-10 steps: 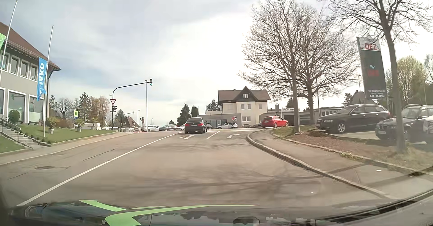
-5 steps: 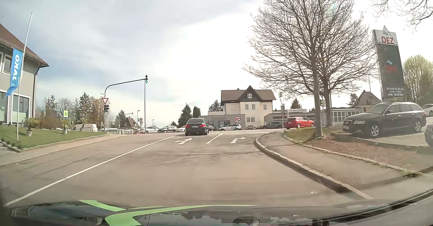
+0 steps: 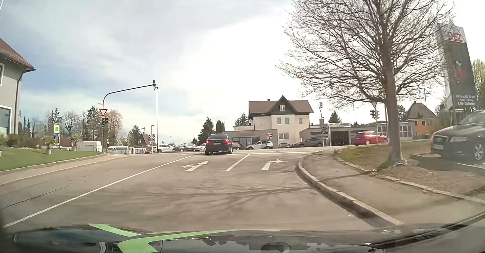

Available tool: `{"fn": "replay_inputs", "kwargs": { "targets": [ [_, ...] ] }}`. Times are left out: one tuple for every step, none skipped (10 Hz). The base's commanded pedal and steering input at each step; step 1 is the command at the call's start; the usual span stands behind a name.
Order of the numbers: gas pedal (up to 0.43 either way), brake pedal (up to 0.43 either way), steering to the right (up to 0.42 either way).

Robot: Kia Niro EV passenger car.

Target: Follow the waypoints while adhering to traffic rules and regulations

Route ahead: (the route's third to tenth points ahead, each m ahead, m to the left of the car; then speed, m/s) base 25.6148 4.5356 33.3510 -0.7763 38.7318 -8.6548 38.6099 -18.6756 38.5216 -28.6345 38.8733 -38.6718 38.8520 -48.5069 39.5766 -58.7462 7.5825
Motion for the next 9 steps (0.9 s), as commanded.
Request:
{"fn": "replay_inputs", "kwargs": {
  "targets": [
    [0.260,0.000,-0.009],
    [0.197,0.000,-0.008],
    [0.169,0.000,-0.005],
    [0.169,0.000,-0.002],
    [0.138,0.000,-0.002],
    [0.118,0.000,-0.001],
    [0.118,0.000,-0.001],
    [0.098,0.000,0.003],
    [0.087,0.000,0.015]
  ]
}}
